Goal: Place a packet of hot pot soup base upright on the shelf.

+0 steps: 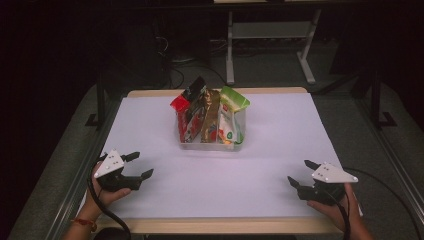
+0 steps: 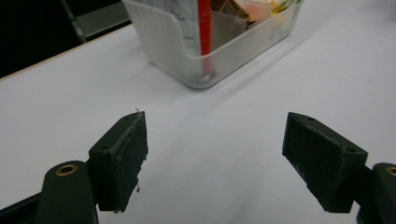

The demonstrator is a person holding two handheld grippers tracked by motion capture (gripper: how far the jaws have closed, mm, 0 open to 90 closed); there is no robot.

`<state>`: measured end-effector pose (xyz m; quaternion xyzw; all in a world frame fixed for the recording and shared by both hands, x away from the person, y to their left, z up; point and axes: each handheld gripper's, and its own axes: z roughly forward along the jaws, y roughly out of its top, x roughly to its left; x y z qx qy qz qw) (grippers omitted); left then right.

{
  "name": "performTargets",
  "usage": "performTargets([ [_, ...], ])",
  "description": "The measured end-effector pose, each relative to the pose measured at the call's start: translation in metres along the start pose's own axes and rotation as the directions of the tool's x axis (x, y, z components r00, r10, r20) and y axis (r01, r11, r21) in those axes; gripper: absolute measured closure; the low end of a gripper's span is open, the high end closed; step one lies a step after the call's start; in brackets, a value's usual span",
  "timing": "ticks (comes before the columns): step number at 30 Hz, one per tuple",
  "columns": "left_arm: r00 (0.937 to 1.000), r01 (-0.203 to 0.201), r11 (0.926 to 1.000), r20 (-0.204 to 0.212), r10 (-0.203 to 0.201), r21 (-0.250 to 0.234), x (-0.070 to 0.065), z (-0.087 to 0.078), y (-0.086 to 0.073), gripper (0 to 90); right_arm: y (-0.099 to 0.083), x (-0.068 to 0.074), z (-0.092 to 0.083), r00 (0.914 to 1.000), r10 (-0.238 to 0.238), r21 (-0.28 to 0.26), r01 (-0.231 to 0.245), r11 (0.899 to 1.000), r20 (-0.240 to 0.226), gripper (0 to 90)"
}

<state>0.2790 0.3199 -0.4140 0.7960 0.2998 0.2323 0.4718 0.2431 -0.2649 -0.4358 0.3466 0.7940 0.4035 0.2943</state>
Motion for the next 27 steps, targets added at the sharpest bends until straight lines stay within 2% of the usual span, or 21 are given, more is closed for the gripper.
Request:
performTargets([
  [1, 1.0000, 0.001, 1.0000, -0.006, -0.001, -0.004, 0.002, -0.001, -0.002, 21.8, 0.000, 0.000, 0.000, 1.0000, 0.001, 0.001, -0.001, 1.000, -0.001, 23.0],
  [5, 0.9984, 0.057, 0.9979, -0.004, -0.057, -0.032, 0.007, -0.007, -0.012, 21.7, -0.001, 0.000, 0.001, 0.9999, 0.012, -0.004, -0.012, 1.000, 0.000, 23.0],
  [6, 0.9984, 0.054, 0.9977, -0.015, -0.054, -0.041, 0.006, -0.009, -0.016, 21.8, -0.001, 0.000, 0.001, 0.9997, 0.024, -0.005, -0.024, 1.000, 0.001, 23.0],
  [7, 0.9991, 0.038, 0.9992, -0.017, -0.038, -0.014, 0.005, -0.009, -0.020, 22.2, -0.001, -0.001, 0.001, 0.9994, 0.034, -0.010, -0.034, 0.999, 0.004, 23.0],
  [8, 0.9990, 0.045, 0.9990, -0.007, -0.045, 0.008, 0.005, -0.009, -0.025, 21.9, -0.001, -0.001, 0.002, 0.9991, 0.043, -0.015, -0.043, 0.999, 0.003, 23.0],
  [9, 0.9974, 0.072, 0.9973, -0.007, -0.072, -0.013, 0.005, -0.010, -0.029, 21.9, 0.000, -0.001, 0.002, 0.9988, 0.049, -0.014, -0.049, 0.999, 0.001, 23.0],
  [10, 0.9973, 0.069, 0.9972, -0.024, -0.069, -0.029, 0.004, -0.012, -0.032, 22.2, 0.000, -0.001, 0.003, 0.9989, 0.046, -0.014, -0.046, 0.999, 0.003, 23.0],
  [12, 0.9981, 0.051, 0.9987, -0.034, -0.051, -0.008, 0.002, -0.013, -0.035, 22.2, 0.001, 0.001, 0.003, 0.9995, 0.031, -0.012, -0.031, 0.999, 0.006, 23.0],
  [14, 0.9981, 0.053, 0.9985, -0.031, -0.053, -0.014, 0.000, -0.013, -0.037, 22.2, 0.002, 0.001, 0.005, 0.9996, 0.027, -0.010, -0.027, 1.000, 0.001, 23.0],
  [17, 0.9989, 0.033, 0.9995, -0.033, -0.033, 0.001, -0.002, -0.012, -0.039, 22.1, 0.001, 0.001, 0.009, 0.9994, 0.035, -0.008, -0.035, 0.999, -0.008, 22.7],
  [22, 0.9986, 0.041, 0.9992, -0.034, -0.041, 0.001, -0.002, -0.012, -0.042, 22.0, 0.001, 0.001, 0.013, 0.9995, 0.028, 0.000, -0.028, 1.000, -0.017, 22.6],
  [27, 0.9988, 0.031, 0.9995, -0.038, -0.031, -0.002, -0.004, -0.012, -0.041, 21.6, 0.000, 0.000, 0.011, 0.9993, 0.036, -0.007, -0.036, 0.999, -0.012, 22.5],
])
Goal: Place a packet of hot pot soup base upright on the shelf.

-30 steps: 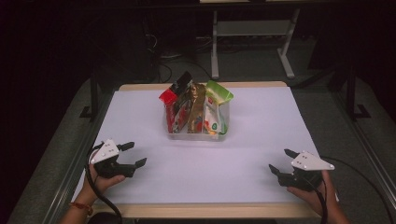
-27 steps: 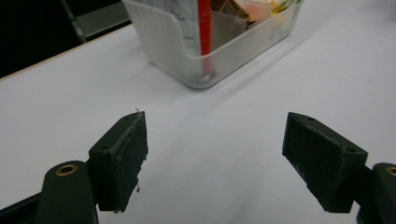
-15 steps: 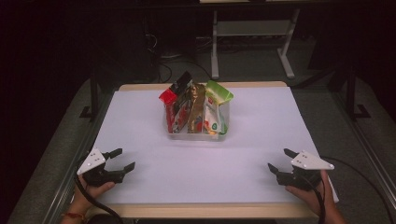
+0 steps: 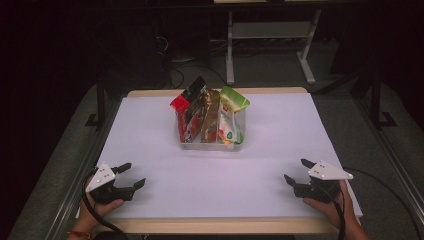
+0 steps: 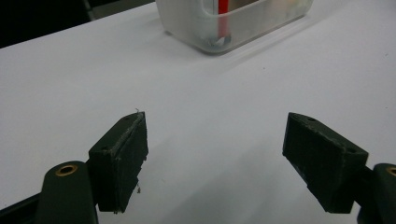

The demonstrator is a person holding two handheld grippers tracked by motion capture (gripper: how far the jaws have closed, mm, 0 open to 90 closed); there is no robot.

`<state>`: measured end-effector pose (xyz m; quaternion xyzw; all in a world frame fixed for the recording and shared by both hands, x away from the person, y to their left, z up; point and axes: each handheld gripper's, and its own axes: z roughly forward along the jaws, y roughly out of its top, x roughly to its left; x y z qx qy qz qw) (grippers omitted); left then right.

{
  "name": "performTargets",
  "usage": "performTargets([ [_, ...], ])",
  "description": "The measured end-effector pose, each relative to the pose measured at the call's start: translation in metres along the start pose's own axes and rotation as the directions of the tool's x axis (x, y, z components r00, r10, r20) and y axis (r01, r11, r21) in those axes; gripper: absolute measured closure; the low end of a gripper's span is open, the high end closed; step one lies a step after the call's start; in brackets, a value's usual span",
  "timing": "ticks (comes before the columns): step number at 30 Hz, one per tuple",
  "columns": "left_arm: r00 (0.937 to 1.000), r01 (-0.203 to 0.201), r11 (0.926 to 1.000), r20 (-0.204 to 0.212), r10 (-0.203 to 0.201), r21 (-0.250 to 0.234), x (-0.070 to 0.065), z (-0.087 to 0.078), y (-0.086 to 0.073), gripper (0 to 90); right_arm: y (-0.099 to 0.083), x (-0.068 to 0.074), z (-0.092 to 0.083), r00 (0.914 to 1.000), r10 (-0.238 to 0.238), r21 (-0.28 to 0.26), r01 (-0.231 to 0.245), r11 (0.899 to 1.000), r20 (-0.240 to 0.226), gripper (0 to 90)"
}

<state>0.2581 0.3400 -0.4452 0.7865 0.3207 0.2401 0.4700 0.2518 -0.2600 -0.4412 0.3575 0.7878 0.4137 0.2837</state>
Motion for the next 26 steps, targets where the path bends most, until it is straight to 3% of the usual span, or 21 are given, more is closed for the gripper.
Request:
performTargets([
  [26, 0.9998, -0.011, 0.9999, -0.019, 0.011, 0.002, -0.0026, 0.0022, 0.0040, 20.3, -0.0001, 0.0024, 0.0019, 0.9998, -0.007, 0.000, 0.007, 1.000, -0.020, 22.1],
])
